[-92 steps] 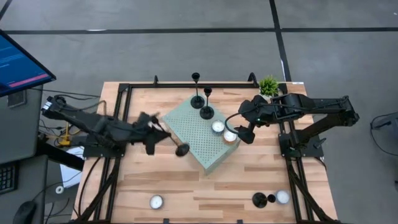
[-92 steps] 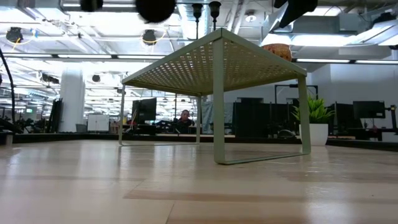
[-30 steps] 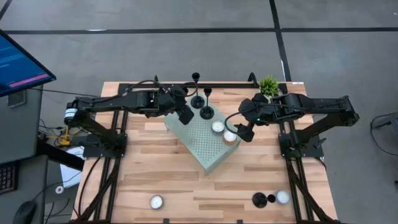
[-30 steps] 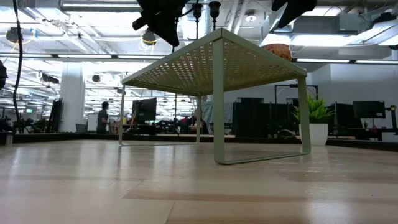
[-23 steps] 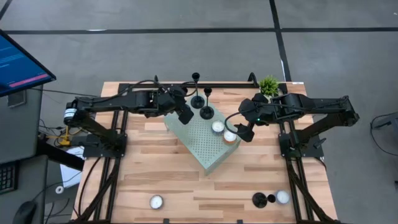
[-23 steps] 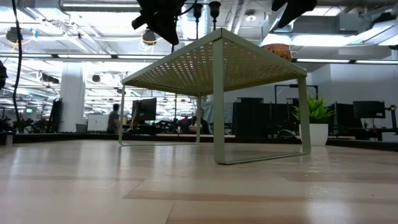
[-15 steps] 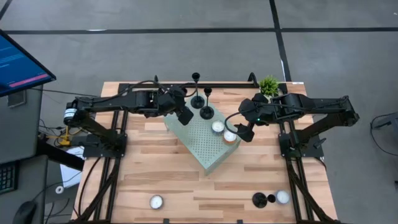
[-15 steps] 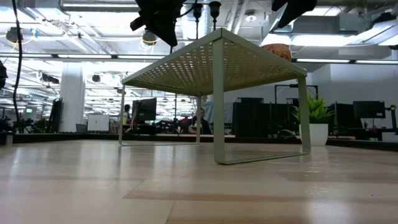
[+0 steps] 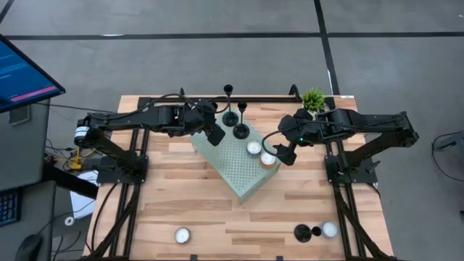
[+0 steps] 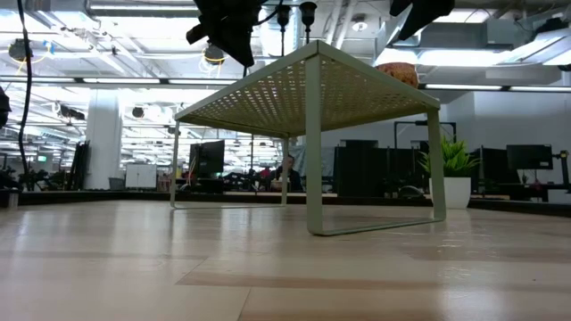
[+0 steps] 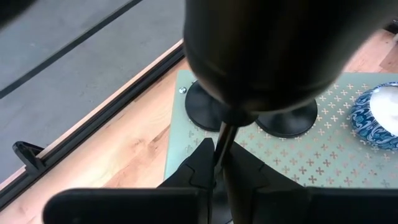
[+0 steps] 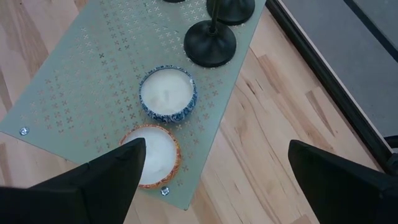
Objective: Pick & Place candle stick holders
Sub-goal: Put the left black candle holder on the shelf, then put the black candle holder on the shelf
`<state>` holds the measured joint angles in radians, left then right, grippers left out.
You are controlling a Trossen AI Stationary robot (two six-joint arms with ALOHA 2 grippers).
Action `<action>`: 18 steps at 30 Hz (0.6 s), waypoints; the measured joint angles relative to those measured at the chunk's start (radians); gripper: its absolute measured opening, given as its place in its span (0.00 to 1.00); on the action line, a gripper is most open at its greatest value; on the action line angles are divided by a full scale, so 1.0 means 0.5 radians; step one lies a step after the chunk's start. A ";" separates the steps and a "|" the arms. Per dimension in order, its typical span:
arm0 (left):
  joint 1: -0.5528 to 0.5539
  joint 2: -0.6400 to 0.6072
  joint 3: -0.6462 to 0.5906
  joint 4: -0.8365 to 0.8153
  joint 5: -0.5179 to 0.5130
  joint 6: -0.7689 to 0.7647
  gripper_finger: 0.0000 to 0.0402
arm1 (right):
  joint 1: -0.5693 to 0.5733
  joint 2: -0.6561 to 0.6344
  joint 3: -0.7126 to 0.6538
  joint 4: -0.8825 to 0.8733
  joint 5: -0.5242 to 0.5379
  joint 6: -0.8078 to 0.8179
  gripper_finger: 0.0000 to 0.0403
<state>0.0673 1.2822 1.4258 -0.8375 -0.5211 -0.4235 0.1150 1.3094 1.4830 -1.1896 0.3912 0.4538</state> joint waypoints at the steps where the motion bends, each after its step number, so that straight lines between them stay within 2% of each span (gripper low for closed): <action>1: 0.000 0.000 0.000 0.000 0.006 0.003 0.06 | 0.000 0.000 0.000 0.000 0.000 0.000 0.95; 6: 0.002 -0.001 0.000 -0.004 0.020 0.012 0.11 | 0.000 0.000 0.000 -0.006 0.000 0.000 0.95; 18: 0.001 -0.131 -0.002 -0.018 0.032 0.001 0.36 | 0.001 0.000 0.000 -0.014 -0.001 0.000 0.95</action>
<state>0.0677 1.2167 1.4250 -0.8468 -0.5053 -0.4229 0.1154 1.3094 1.4830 -1.1964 0.3908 0.4538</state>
